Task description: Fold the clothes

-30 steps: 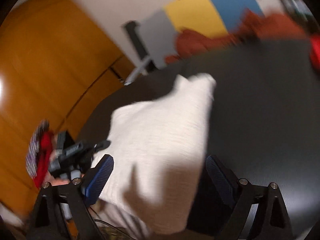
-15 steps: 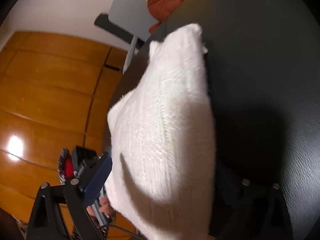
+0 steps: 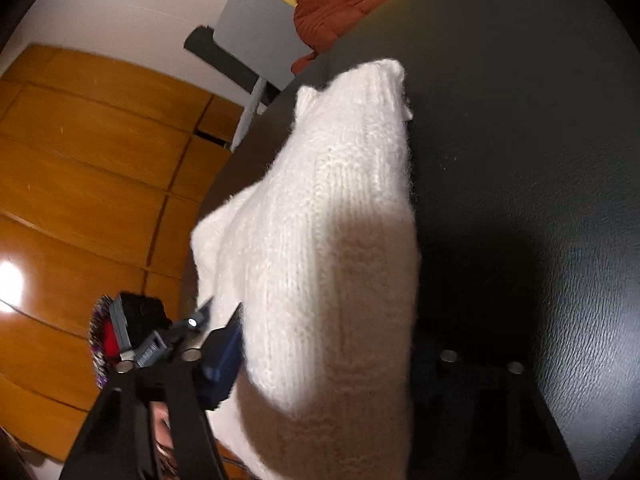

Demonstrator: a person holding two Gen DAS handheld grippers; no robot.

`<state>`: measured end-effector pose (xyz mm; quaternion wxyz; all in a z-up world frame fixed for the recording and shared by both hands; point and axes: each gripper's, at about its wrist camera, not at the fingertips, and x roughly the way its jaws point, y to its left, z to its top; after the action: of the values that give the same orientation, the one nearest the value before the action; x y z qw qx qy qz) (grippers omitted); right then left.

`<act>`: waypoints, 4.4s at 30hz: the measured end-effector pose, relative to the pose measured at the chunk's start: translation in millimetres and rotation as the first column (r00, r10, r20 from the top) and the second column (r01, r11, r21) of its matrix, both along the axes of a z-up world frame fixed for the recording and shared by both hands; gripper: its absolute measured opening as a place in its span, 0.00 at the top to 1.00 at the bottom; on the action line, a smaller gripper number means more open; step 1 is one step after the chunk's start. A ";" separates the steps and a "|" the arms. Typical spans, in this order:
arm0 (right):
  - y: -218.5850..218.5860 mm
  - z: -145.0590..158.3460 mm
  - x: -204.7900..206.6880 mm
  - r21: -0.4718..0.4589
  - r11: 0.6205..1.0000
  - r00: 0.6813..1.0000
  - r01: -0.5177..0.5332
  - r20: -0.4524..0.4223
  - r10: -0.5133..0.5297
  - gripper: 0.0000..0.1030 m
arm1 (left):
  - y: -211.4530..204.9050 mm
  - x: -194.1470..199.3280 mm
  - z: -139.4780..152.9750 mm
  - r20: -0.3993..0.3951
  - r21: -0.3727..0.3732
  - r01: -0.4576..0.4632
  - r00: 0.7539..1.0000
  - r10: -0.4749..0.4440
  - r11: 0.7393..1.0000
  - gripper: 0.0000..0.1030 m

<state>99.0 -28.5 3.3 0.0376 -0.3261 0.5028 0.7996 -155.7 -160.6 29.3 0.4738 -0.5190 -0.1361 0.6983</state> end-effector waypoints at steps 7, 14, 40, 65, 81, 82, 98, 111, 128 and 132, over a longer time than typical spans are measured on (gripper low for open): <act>-17.3 38.2 5.2 0.074 0.992 0.989 -0.100 -0.101 0.107 0.47 | -27.6 19.2 26.3 -0.051 0.053 -0.063 0.997 0.066 0.997 0.64; -50.9 97.6 -10.9 0.118 0.966 0.936 -0.231 -0.244 0.253 0.47 | -96.5 36.4 96.8 -0.164 0.156 -0.171 0.967 0.197 0.973 0.64; -418.4 225.7 -361.1 0.053 0.480 0.430 -0.875 -0.370 0.824 0.45 | -506.5 -40.0 237.2 -0.200 0.106 -0.843 0.501 0.842 0.527 0.59; -486.3 278.3 -361.7 0.543 0.347 0.394 -0.764 -0.034 0.919 0.45 | -430.8 -131.2 242.5 -0.551 -0.259 -0.864 0.499 0.669 0.431 0.51; -375.5 311.8 -286.8 0.459 0.640 0.515 -0.616 -0.379 0.768 0.15 | -463.3 -4.5 269.9 -0.569 0.248 -0.913 0.133 0.812 0.324 0.33; -350.6 305.7 -271.6 0.431 0.682 0.542 -0.590 -0.415 0.731 0.13 | -452.9 12.7 268.2 -0.564 0.291 -0.900 0.114 0.818 0.326 0.31; 0.3 51.6 53.5 0.300 0.953 0.998 -0.039 -0.042 0.054 0.12 | -85.5 106.8 78.6 -0.430 0.039 -0.343 0.842 0.325 0.939 0.23; 218.7 66.8 299.3 0.504 0.683 0.779 0.529 0.032 -0.626 0.11 | 67.6 167.3 32.0 -0.425 -0.250 -0.048 0.903 -0.065 0.967 0.23; 267.1 39.0 346.6 0.293 0.658 0.683 0.693 0.022 -0.730 0.10 | 179.3 170.4 -12.9 -0.451 -0.527 -0.008 0.851 -0.271 0.850 0.23; 243.4 34.3 317.3 0.307 0.678 0.713 0.668 -0.003 -0.701 0.09 | 186.8 185.5 -11.8 -0.491 -0.550 -0.034 0.822 -0.290 0.835 0.24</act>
<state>416.3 214.9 37.6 0.4101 -0.1504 0.4640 0.7706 29.9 26.2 17.5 0.3761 -0.4126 0.2445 0.7928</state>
